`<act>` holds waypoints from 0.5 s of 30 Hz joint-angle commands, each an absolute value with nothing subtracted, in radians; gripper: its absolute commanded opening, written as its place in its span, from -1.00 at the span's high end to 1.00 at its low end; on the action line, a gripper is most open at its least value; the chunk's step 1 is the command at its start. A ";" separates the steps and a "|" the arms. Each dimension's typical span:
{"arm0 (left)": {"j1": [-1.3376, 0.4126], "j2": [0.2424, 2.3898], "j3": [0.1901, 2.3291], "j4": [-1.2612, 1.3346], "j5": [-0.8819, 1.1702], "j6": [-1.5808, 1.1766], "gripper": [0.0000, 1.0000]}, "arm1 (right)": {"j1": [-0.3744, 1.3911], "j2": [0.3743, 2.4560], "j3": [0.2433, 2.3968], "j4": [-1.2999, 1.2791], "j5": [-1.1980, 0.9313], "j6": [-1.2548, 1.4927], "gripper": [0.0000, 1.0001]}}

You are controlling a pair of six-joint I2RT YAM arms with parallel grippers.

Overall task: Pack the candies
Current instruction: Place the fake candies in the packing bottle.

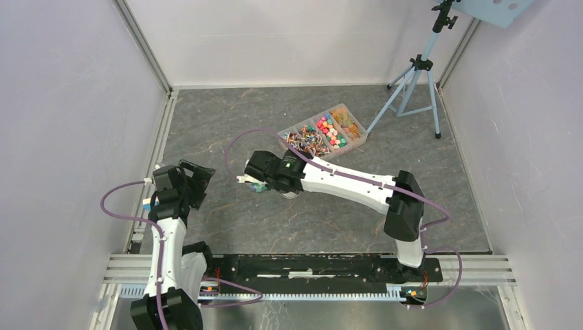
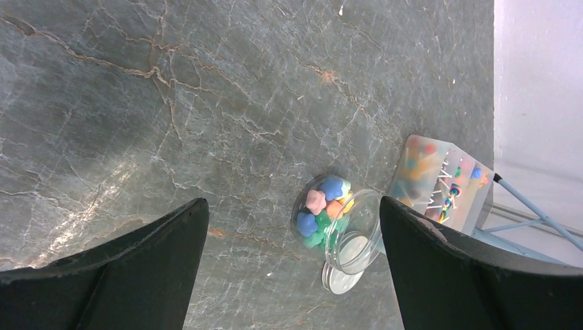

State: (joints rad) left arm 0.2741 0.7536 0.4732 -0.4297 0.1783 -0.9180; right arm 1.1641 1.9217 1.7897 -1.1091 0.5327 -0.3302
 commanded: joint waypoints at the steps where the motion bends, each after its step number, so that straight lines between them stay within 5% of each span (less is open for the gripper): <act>1: 0.284 0.747 0.472 -0.383 0.187 -0.927 -0.99 | 1.176 1.930 1.836 -1.098 0.586 -0.352 1.00; 15: 0.285 0.754 0.470 -0.375 0.187 -0.911 -0.98 | 1.200 1.953 1.820 -1.085 0.644 -0.385 1.00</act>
